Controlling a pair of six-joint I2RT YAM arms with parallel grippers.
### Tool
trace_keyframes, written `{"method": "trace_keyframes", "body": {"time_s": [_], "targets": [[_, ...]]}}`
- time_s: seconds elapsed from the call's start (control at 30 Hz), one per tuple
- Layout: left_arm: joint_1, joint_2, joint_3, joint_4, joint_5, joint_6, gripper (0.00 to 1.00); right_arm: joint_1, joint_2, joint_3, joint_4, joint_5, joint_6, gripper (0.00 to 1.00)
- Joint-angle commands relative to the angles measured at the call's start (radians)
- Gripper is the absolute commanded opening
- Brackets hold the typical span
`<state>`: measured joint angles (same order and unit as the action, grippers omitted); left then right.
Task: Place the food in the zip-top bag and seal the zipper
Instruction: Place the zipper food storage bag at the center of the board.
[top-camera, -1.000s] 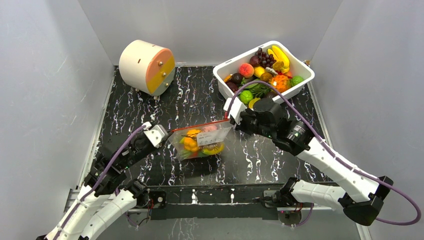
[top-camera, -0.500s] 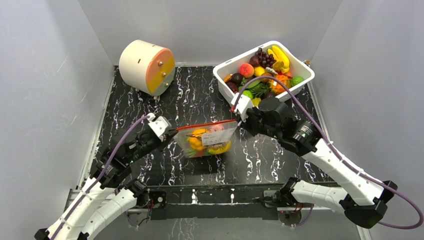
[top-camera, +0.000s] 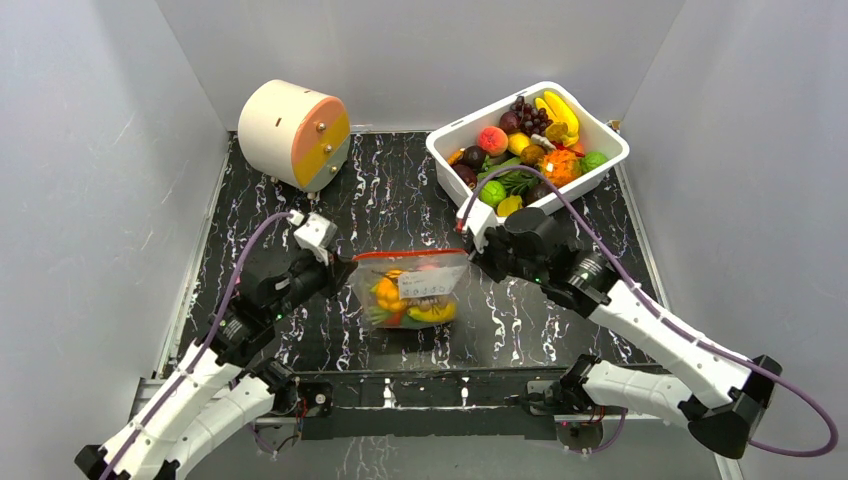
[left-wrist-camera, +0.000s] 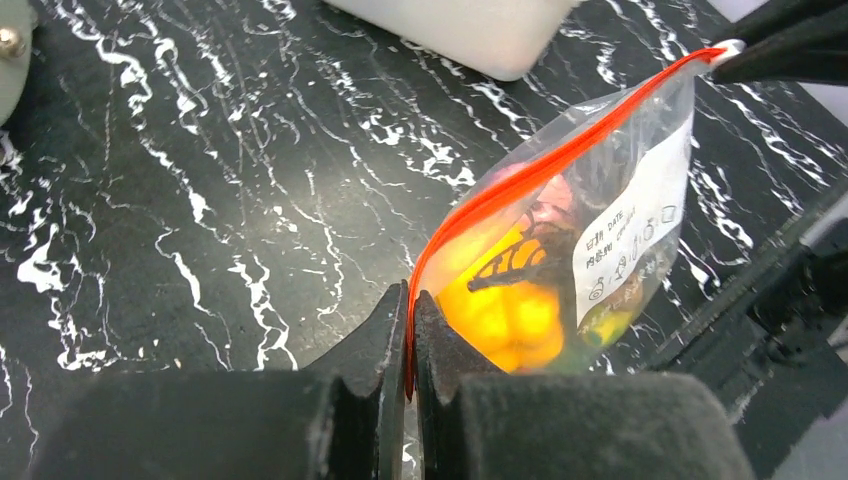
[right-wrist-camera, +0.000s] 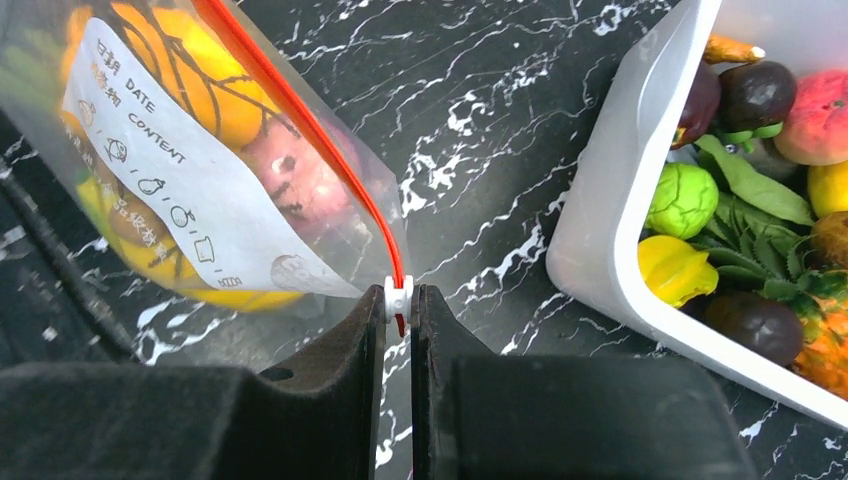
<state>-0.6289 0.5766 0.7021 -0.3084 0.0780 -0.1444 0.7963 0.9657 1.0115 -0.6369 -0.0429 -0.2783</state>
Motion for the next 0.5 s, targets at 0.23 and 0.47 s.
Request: {"method": "trace_keyframes", "body": {"time_s": [0.23,0.47], "targets": [[0.006,0.223,0.061,0.095,-0.178,-0.024,0.00,-0.003,0.091,0.006,0.386,0.027,0.019,0.39],[0.008,0.331,0.093,0.093,-0.296,0.021,0.00,-0.003,-0.004,-0.044,0.450,0.016,0.039,0.67]]}}
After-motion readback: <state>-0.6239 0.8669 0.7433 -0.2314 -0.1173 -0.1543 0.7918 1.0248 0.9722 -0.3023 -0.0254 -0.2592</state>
